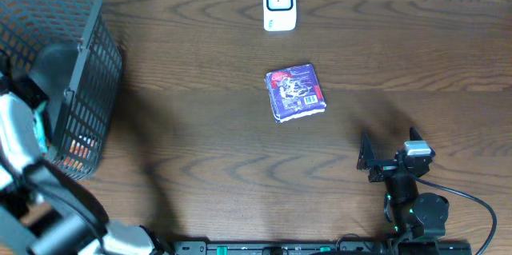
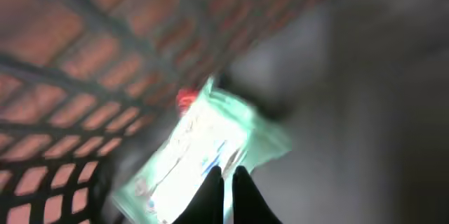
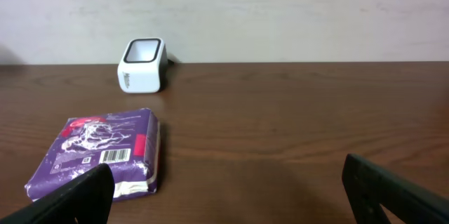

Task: Scan the item barcode
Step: 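Reach the left gripper into the basket and grasp the green wipes pack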

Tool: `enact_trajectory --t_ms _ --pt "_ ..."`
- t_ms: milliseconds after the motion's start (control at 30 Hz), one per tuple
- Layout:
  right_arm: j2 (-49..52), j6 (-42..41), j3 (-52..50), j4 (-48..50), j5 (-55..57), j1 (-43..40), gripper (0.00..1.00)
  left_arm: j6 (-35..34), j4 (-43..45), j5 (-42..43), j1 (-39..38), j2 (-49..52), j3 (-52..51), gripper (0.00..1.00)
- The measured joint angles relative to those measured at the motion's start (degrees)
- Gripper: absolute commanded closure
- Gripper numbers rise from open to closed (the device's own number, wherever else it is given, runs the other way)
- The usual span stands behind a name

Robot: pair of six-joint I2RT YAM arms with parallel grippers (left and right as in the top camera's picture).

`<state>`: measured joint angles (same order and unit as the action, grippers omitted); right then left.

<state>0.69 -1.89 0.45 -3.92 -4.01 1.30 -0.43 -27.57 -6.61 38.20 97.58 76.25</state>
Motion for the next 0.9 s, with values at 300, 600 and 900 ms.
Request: enact_trajectory --t_ms 300,600,900 --pt "0.0 0.0 0.0 0.0 0.0 0.0 0.01 -5.7 4.1 15.6 -0.4 -14.1 0.0 0.38" --pt "0.0 0.0 0.0 0.0 0.0 0.0 0.01 3.6 -3.1 7.0 -0.4 -8.0 0.0 0.12" --pt "0.0 0.0 0.0 0.0 0.0 0.0 0.01 13.1 -1.3 -2.2 -0.4 5.8 -0.2 0.06"
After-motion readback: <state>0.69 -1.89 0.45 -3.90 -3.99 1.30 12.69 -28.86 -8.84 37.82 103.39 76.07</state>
